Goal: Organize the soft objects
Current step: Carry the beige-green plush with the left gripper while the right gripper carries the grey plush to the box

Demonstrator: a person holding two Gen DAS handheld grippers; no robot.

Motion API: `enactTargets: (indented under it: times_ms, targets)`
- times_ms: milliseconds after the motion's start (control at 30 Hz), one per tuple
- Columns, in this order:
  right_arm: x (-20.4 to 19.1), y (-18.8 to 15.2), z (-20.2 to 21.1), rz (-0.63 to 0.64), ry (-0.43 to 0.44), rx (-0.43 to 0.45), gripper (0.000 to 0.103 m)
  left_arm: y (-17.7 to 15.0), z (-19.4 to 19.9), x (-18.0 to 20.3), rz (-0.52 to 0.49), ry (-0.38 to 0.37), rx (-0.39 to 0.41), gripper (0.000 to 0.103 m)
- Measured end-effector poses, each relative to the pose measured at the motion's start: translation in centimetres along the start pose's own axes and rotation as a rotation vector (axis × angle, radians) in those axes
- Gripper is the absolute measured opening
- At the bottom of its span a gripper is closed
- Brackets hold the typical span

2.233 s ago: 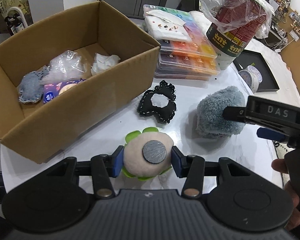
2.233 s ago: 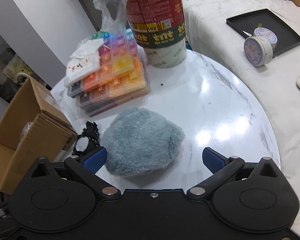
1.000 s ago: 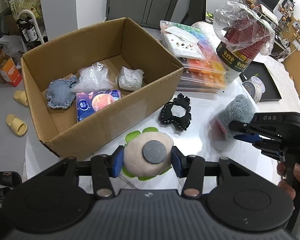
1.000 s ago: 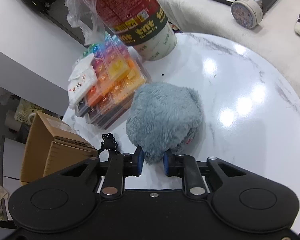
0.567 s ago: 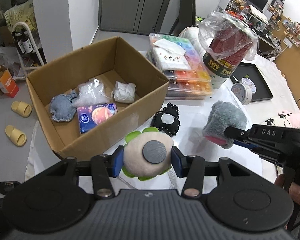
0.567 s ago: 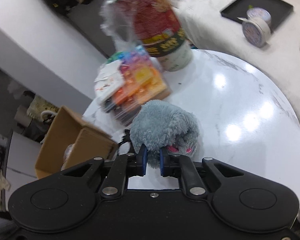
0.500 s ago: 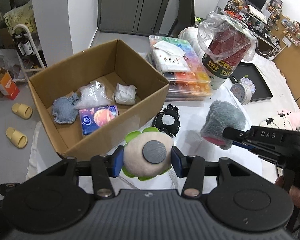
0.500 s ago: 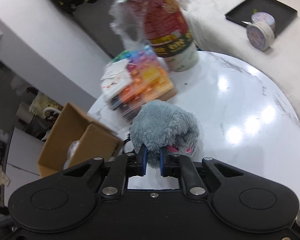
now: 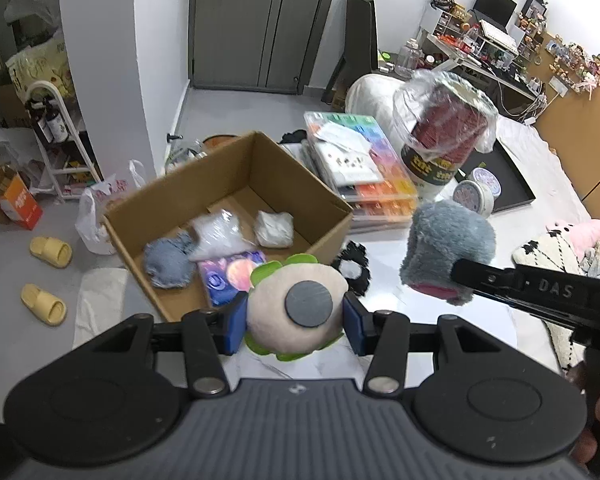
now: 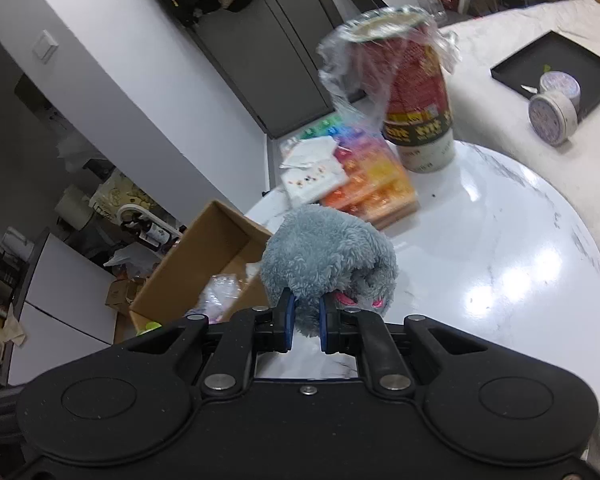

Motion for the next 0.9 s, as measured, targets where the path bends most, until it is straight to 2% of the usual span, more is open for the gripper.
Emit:
enactTargets:
  times_ms: [467,900]
  targets:
    - [-5.1,-0.1,0.3,0.076,0.039,0.004,0.012,2.9,0.7,-2.9,-0.023,0.050,0.048,0.048]
    - [-7.4,0.1,-0.4,0.112,0.052,-0.007,0.012,3.9,-4.4,-4.7,-0.016,0.091,-0.025,0.048]
Point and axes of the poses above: each gripper's, at about its wrist camera, not at the fingertips, and z roughly against the way its jaws point, x to its right, y to its top, the point moved 3 cm from there along -z, roughly the way its jaws point, and after that the axes turned 5 degrees about y, right-handed, at the moved point
